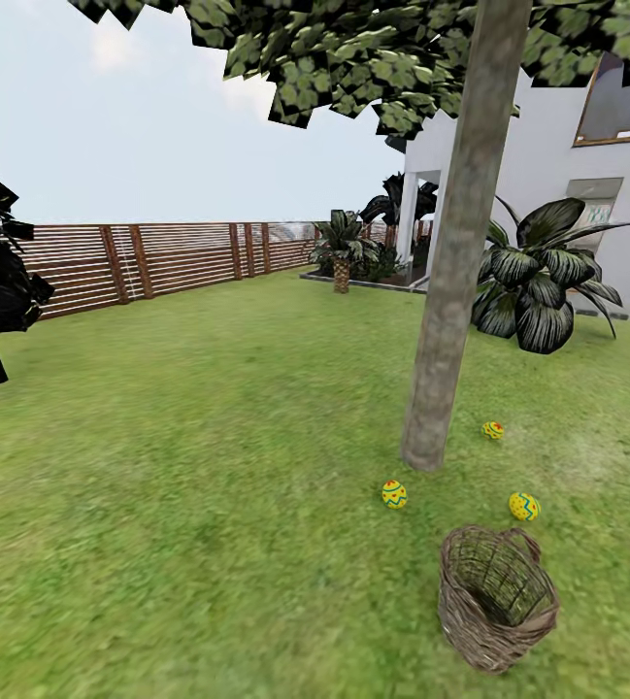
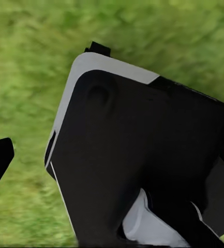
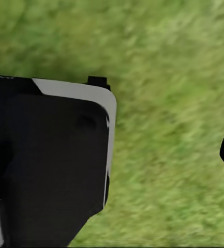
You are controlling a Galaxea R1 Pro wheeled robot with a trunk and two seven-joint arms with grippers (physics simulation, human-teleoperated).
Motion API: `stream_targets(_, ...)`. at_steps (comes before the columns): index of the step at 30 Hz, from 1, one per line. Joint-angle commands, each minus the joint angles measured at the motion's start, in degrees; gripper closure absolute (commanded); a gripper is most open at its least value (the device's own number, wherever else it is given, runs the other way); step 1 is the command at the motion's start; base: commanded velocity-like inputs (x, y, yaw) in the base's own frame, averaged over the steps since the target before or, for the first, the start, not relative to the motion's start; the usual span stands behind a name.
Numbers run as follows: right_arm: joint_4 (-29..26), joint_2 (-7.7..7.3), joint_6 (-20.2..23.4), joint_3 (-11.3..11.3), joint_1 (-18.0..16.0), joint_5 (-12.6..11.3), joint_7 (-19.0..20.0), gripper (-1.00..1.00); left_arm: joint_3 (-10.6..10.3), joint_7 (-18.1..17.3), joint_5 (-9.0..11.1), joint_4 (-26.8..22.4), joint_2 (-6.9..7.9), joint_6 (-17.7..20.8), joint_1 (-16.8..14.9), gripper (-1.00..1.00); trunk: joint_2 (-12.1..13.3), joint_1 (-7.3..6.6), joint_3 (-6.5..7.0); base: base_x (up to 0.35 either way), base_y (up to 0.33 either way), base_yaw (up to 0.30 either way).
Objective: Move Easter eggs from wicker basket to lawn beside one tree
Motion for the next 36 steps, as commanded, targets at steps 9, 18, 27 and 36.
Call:
stream_targets(9, 0.08, -0.31, -4.36, 0.21, 6.54, 0.12, 0.15, -1.00, 0.04, -0.23, 0.63, 0.20, -0.59, -3.51, 7.38, -1.00, -0.09, 0.04, -0.07, 0.000, 0.000, 0.000)
stream_targets(18, 0.08, -0.32, -6.08, 0.19, 11.41, 0.09, 0.15, -1.00, 0.04, -0.24, 0.69, 0.20, -2.94, -7.66, 12.83, -1.00, -0.09, 0.04, -0.07, 0.000, 0.000, 0.000)
stream_targets(27, 0.23, 0.01, -7.03, 0.23, 16.24, 0.14, -1.18, -1.00, 0.04, -0.24, 0.63, 0.20, -4.10, -8.61, 16.78, -1.00, -0.09, 0.04, -0.07, 0.000, 0.000, 0.000)
stream_targets(36, 0.24, 0.15, -6.92, 0.23, 17.33, 0.10, -1.51, -1.00, 0.04, -0.24, 0.63, 0.20, -4.76, -8.70, 19.12, -1.00, -0.09, 0.04, -0.07, 0.000, 0.000, 0.000)
